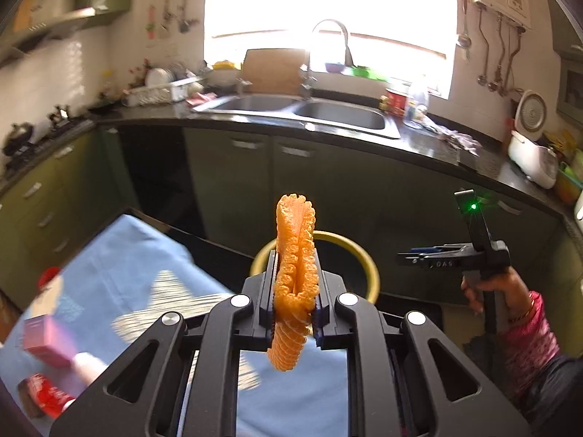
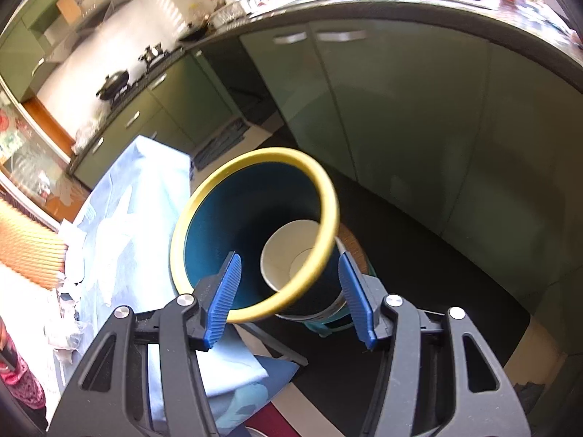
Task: Collect trash
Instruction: 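Carry the orange sponge over the bin and open the left tool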
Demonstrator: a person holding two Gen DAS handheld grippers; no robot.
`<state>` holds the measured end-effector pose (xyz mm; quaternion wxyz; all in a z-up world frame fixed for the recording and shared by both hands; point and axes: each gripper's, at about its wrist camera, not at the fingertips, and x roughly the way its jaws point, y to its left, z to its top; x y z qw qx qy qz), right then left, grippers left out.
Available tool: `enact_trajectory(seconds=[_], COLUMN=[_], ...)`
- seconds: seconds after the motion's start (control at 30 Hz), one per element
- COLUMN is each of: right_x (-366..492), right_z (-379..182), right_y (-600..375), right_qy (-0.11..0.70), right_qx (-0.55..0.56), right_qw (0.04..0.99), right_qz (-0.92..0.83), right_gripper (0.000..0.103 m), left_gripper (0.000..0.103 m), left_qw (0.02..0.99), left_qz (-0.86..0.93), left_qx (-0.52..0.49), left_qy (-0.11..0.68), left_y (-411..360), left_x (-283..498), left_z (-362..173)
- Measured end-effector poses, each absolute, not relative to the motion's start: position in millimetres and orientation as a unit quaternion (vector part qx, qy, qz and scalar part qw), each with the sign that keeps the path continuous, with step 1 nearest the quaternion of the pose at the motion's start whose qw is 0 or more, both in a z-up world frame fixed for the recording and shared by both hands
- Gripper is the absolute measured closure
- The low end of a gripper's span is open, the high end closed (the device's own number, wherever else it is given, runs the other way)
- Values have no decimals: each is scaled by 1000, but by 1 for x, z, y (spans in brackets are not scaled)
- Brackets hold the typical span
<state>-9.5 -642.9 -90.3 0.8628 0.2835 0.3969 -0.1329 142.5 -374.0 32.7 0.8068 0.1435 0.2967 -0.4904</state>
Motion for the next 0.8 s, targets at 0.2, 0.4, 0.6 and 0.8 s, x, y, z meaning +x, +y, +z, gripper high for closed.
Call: enact_trajectory(seconds=[0.2, 0.4, 0.6, 0.8], right_x=[-27, -34, -37, -37], right_z=[-103, -116, -120, -120], right_y=[-659, -666, -666, -662], right_qy=[381, 377, 371, 362], right_qx=[304, 320, 326, 326], right_qw=[862, 858, 858, 862], right_qz=[-138, -138, -139, -141], right_gripper=[46, 46, 43, 42], left_gripper=[86, 86, 63, 35], left_qw=[788, 802, 810, 823], left_qz=[-493, -456, -412, -382], left_qx=[107, 94, 98, 86], left_qy=[353, 373, 406, 411], left_y=[-460, -521, -552, -546], left_x=[148, 166, 187, 197], left_z=[-13, -60, -107, -113])
